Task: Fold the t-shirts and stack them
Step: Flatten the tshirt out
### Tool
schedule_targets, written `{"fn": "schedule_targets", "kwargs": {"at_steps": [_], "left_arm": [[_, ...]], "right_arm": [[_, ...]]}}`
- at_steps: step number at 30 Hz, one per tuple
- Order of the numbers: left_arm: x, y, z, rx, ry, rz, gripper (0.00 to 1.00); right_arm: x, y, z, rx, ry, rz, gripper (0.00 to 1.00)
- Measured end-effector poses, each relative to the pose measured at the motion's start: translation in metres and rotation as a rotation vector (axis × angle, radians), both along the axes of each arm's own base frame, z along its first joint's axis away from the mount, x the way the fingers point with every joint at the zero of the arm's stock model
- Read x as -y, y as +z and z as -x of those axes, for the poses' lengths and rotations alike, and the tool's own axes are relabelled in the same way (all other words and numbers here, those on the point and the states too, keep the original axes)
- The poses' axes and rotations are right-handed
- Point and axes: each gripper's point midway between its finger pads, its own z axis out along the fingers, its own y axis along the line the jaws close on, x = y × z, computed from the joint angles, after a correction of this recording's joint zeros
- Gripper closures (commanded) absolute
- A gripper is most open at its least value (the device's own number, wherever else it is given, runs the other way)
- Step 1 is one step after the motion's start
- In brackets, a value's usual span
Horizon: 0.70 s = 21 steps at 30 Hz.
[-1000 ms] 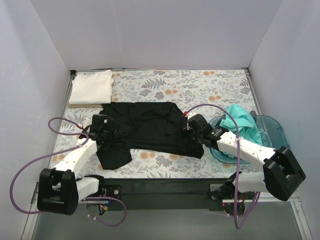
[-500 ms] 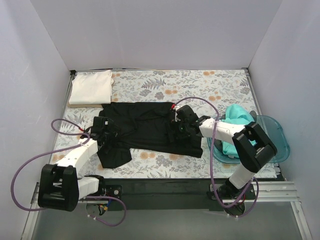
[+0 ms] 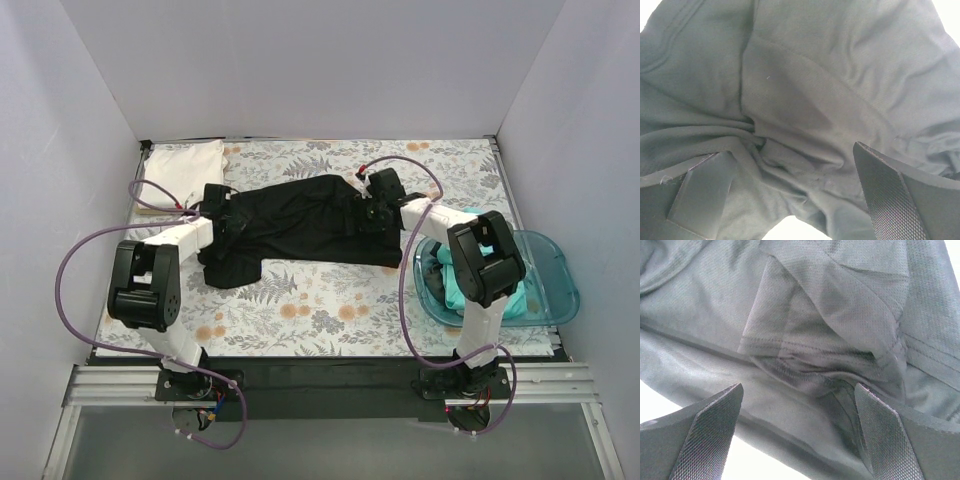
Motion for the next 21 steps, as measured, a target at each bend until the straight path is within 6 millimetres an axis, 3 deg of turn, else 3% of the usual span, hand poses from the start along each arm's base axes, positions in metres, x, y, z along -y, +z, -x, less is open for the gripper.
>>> {"fn": "schedule_targets", "kwargs": {"at_steps": [4,8,11,14,17,21], "left_arm": [[-0.001,0.015,0.017,0.010,-0.020,-0.002,0.02],[-0.005,0.051,0.054,0.097,-0.012,0.007,0.02],[-0.013,0.067,0.084,0.154,0.033,0.009,0.02],[-0.024,0.055,0.113,0.144,0.094,-0.001,0.02],[-0.033,0.021,0.145,0.056,0.135,-0.018,0.14],[-0.032,0.007,0.153,0.019,0.138,-0.014,0.22]], "right_arm": [[0.004,0.023,0.009,0.040,0.017,-0.006,0.02],[0.016,0.069,0.031,0.144,0.011,-0.045,0.02],[0.027,0.093,0.047,0.219,-0.010,-0.080,0.02],[0.038,0.096,0.066,0.243,-0.035,-0.100,0.02],[0.045,0.092,0.078,0.235,-0.052,-0.104,0.02],[0.047,0.092,0.083,0.238,-0.059,-0.113,0.02]]}}
